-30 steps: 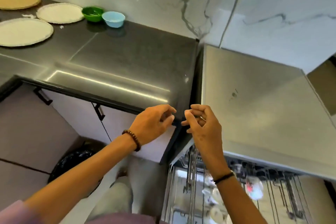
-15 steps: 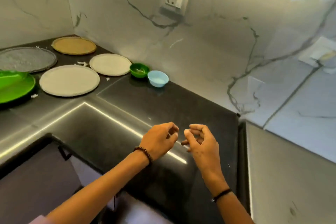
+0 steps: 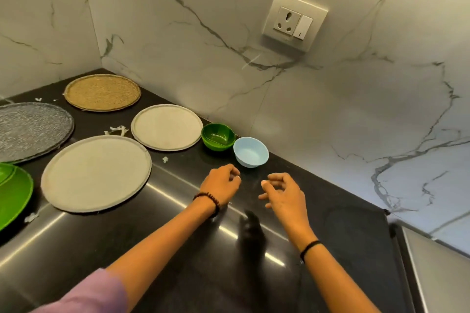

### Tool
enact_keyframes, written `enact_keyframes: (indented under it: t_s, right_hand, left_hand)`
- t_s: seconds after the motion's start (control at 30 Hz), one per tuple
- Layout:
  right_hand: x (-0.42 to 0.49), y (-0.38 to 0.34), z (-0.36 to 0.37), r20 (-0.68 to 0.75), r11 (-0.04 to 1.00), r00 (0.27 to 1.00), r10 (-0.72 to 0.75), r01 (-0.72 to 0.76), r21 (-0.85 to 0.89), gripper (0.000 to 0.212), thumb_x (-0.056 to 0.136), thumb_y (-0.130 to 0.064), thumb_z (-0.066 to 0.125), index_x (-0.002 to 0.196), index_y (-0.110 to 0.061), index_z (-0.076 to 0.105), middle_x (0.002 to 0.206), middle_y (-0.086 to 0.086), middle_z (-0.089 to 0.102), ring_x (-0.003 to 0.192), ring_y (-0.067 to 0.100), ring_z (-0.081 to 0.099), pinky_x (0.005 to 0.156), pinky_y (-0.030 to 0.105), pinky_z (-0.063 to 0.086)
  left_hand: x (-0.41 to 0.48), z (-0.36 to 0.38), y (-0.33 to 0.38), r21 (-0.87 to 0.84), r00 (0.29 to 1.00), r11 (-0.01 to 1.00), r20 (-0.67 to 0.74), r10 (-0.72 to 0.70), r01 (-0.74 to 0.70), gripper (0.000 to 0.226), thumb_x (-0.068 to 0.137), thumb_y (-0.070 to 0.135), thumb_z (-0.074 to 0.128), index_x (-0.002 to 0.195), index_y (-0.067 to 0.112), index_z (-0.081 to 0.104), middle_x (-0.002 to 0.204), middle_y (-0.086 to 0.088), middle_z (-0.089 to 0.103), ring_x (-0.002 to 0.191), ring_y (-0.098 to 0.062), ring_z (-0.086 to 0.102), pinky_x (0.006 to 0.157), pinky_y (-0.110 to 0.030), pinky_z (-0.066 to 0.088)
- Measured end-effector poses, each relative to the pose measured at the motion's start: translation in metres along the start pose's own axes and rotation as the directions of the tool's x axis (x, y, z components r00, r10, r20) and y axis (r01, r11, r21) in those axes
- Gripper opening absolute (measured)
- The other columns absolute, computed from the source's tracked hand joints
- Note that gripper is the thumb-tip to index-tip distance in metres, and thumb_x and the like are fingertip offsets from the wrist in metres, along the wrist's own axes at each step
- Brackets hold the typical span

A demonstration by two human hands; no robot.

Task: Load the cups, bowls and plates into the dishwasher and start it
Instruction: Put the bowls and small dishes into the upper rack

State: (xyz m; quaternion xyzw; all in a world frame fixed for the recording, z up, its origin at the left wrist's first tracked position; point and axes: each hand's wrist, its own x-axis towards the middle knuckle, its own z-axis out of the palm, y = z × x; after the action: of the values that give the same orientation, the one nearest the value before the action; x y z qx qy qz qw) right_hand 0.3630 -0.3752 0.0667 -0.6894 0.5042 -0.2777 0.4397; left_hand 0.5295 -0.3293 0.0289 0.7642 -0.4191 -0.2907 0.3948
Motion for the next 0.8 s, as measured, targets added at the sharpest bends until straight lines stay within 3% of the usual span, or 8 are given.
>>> enact_keyframes:
  t_s: [0.2, 0.33, 0.4, 0.5, 0.6, 0.7, 0.8]
  right_hand:
    - [0.07, 0.002, 0.024, -0.03, 0.987, 0.986, 0.163, -0.162, 0.02, 0.028, 0.094, -0.032, 0.064, 0.115, -0.021, 0.049, 0.112, 0.002, 0.062, 0.085, 0.014, 0.07, 0.064, 0.026, 0.059]
    - [0.102, 0.0, 0.035, -0.011, 0.972, 0.973, 0.229, -0.229, 0.055, 0.035, 0.093, -0.034, 0.065, 0.117, -0.018, 0.045, 0.108, 0.004, 0.064, 0.08, 0.016, 0.072, 0.061, 0.027, 0.059]
    - [0.113, 0.003, 0.038, -0.037, 0.96, 0.961, 0.275, -0.272, 0.072, 0.04, 0.092, -0.029, 0.068, 0.12, -0.015, 0.042, 0.107, 0.006, 0.065, 0.078, 0.017, 0.072, 0.061, 0.028, 0.06]
    - [0.118, 0.012, 0.04, -0.063, 0.93, 0.934, 0.352, -0.341, 0.137, 0.034, 0.089, -0.013, 0.068, 0.115, -0.012, 0.046, 0.108, 0.01, 0.066, 0.075, 0.02, 0.073, 0.067, 0.031, 0.061]
    - [0.106, 0.023, 0.039, -0.066, 0.946, 0.946, 0.317, -0.31, 0.094, 0.028, 0.087, -0.006, 0.065, 0.109, -0.014, 0.05, 0.108, 0.009, 0.066, 0.072, 0.017, 0.073, 0.063, 0.025, 0.06]
    - [0.084, 0.032, 0.031, -0.037, 0.967, 0.966, 0.255, -0.254, 0.015, 0.03, 0.087, -0.01, 0.066, 0.111, -0.016, 0.05, 0.111, 0.006, 0.063, 0.083, 0.019, 0.071, 0.056, 0.017, 0.055]
    - [0.063, 0.034, 0.015, -0.031, 0.975, 0.975, 0.221, -0.221, -0.012, 0.029, 0.091, -0.013, 0.063, 0.116, -0.019, 0.049, 0.112, 0.004, 0.06, 0.085, 0.017, 0.067, 0.058, 0.019, 0.057]
  left_hand:
    - [0.057, 0.005, -0.005, -0.07, 0.996, 0.994, -0.024, -0.083, 0.081, 0.045, 0.092, 0.043, 0.053, 0.127, 0.015, 0.05, 0.085, -0.005, 0.068, 0.083, -0.027, 0.066, 0.079, -0.045, 0.055]
    - [0.086, 0.018, -0.008, -0.064, 0.985, 0.985, -0.055, -0.163, 0.159, 0.068, 0.083, 0.062, 0.047, 0.133, 0.015, 0.044, 0.098, -0.011, 0.07, 0.086, -0.031, 0.068, 0.077, -0.046, 0.057]
    - [0.091, 0.024, -0.008, -0.08, 0.982, 0.981, -0.058, -0.181, 0.176, 0.058, 0.084, 0.061, 0.047, 0.119, 0.015, 0.047, 0.091, -0.01, 0.069, 0.074, -0.028, 0.07, 0.07, -0.045, 0.059]
    - [0.087, 0.029, -0.003, -0.213, 0.983, 0.961, -0.017, -0.183, 0.176, 0.03, 0.091, 0.037, 0.053, 0.106, 0.012, 0.047, 0.079, -0.012, 0.067, 0.055, -0.026, 0.067, 0.055, -0.044, 0.059]
    - [0.076, 0.034, -0.001, -0.277, 0.989, 0.95, 0.013, -0.145, 0.143, 0.017, 0.091, 0.015, 0.048, 0.106, 0.008, 0.049, 0.078, -0.016, 0.065, 0.052, -0.025, 0.064, 0.05, -0.043, 0.059]
    - [0.059, 0.036, 0.002, -0.304, 0.99, 0.943, 0.017, -0.139, 0.138, 0.013, 0.092, 0.011, 0.046, 0.103, 0.008, 0.052, 0.078, -0.018, 0.065, 0.056, -0.029, 0.067, 0.051, -0.044, 0.059]
    - [0.036, 0.039, 0.01, -0.313, 0.99, 0.939, 0.039, -0.136, 0.142, 0.015, 0.092, 0.01, 0.045, 0.102, 0.006, 0.055, 0.075, -0.018, 0.066, 0.057, -0.029, 0.068, 0.051, -0.04, 0.059]
